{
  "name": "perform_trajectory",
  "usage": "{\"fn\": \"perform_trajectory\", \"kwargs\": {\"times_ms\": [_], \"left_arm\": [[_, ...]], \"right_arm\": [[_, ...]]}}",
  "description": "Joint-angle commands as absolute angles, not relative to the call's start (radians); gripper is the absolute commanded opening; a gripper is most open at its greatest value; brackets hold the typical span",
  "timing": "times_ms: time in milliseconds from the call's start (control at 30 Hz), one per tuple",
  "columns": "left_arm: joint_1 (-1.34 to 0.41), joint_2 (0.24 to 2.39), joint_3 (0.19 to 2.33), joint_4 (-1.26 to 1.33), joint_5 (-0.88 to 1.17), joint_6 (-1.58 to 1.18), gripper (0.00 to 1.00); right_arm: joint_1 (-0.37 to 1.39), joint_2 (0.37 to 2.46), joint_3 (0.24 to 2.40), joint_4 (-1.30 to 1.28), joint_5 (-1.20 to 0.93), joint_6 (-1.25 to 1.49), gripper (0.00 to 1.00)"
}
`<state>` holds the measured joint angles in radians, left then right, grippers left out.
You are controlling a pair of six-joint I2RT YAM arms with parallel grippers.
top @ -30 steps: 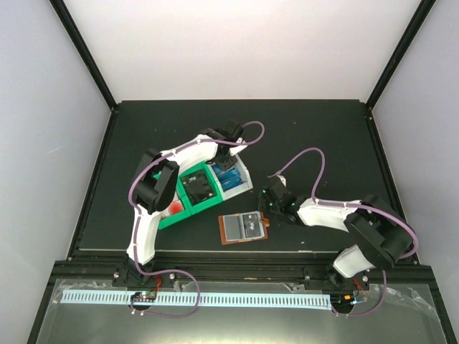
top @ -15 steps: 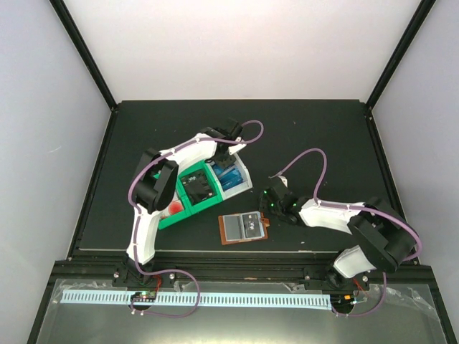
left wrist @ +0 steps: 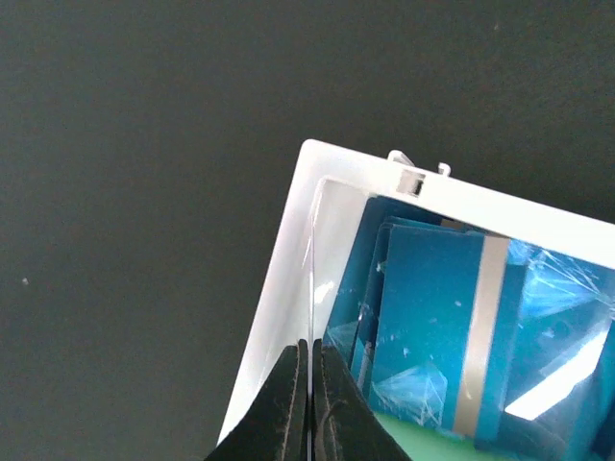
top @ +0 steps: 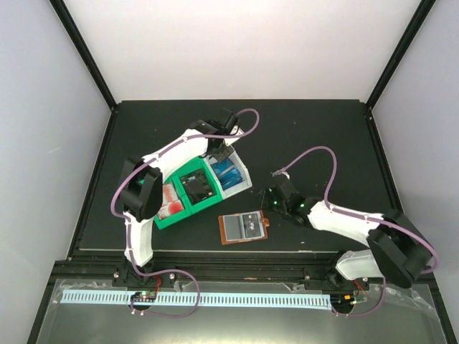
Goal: Put the credit cards into the card holder
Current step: Pick up the credit card from the storage box.
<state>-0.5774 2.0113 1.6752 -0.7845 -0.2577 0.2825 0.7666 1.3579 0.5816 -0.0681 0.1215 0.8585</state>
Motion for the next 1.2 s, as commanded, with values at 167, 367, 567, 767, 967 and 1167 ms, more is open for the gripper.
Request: {"fn": "perform_trajectory", "kwargs": {"times_ms": [167, 367, 567, 767, 967, 1167], "left_arm": [[-0.578, 1.709, 1.698, -0.855, 0.057, 0.077, 0.02], [-0.576, 1.438, 1.583, -0.712, 0.428, -0.221, 0.02], [-0.574, 1.221, 1.413, -0.505, 0.637, -0.617, 0.02], [-0.573, 1.074, 1.096, -0.069, 0.827, -1.187, 0.01], [-0.586, 1.008, 1.032, -0.062, 0.810, -1.322, 0.01], [-0.602, 0.946, 0.907, 0.042, 0.786, -1.464, 0.02]], "right_arm": [[0.743, 1.062, 0.681, -0.131, -0.140, 0.694, 0.51], [0.738, 0.917, 0.758, -0.174, -0.245, 0.792, 0.65], [0.738, 0.841, 0.794, -0.057, -0.406, 0.936, 0.65], [0.738, 0.857, 0.824, 0.108, -0.636, 1.078, 0.65], [0.738, 0.839, 0.804, 0.097, -0.631, 1.172, 0.57], [0.737, 0.892, 0.795, 0.029, -0.663, 1.200, 0.46]]}}
